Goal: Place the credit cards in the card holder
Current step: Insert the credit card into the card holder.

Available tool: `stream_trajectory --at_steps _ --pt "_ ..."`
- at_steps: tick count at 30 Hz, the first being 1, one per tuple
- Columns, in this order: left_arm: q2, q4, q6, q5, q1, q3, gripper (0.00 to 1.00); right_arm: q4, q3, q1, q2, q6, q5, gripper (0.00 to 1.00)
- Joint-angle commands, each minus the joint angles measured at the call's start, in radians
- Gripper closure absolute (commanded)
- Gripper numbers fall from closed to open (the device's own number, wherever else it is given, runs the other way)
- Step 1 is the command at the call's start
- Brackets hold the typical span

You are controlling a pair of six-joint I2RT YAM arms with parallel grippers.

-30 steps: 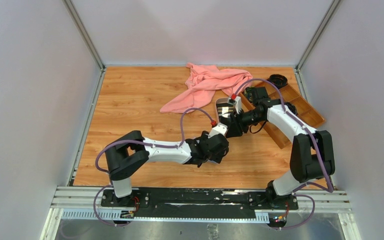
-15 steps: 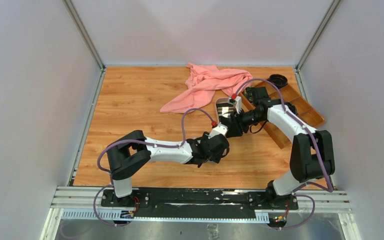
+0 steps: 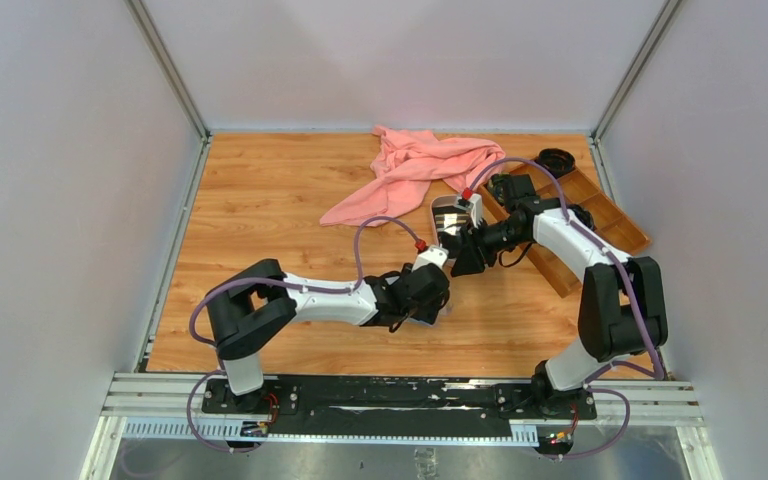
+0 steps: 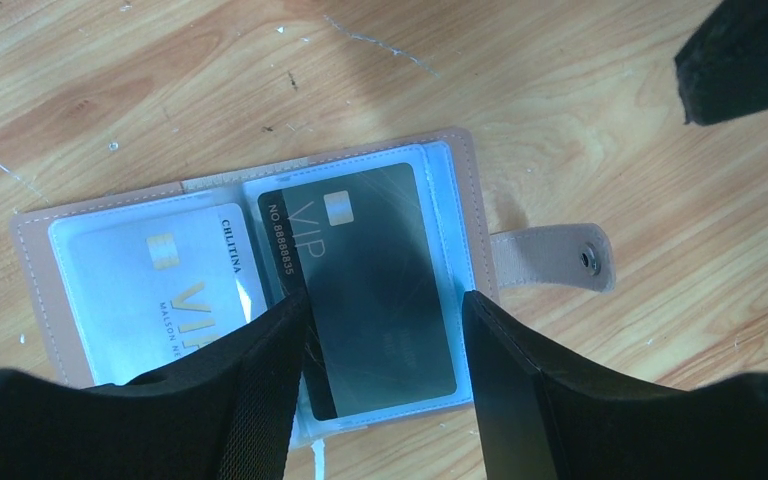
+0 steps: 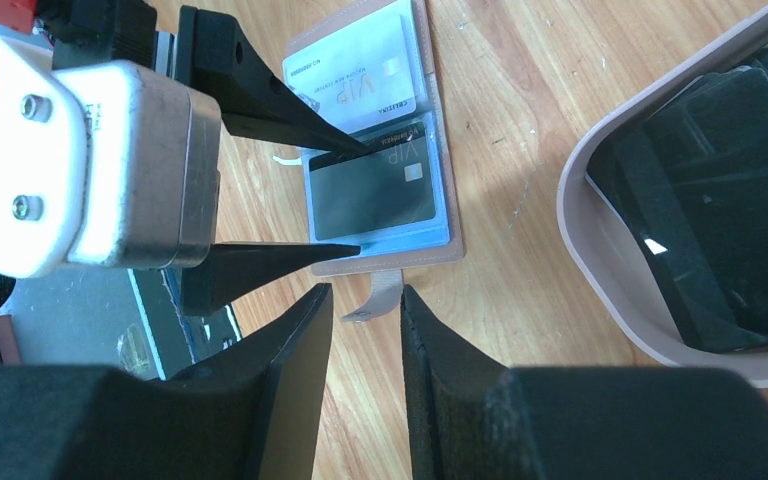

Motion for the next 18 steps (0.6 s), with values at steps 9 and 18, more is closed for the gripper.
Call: stream_trajectory --at_steps 9,18 --pt "-0.052 0.061 -0.045 0.112 0.059 -0.109 0.33 -0.021 0.009 -0.016 0.019 -0.001 -0.024 0.65" --pt "-0.038 0.099 -0.05 0.179 0.078 -0.13 0.32 -0.024 0.004 -0.013 0.041 0.0 -0.056 0.65"
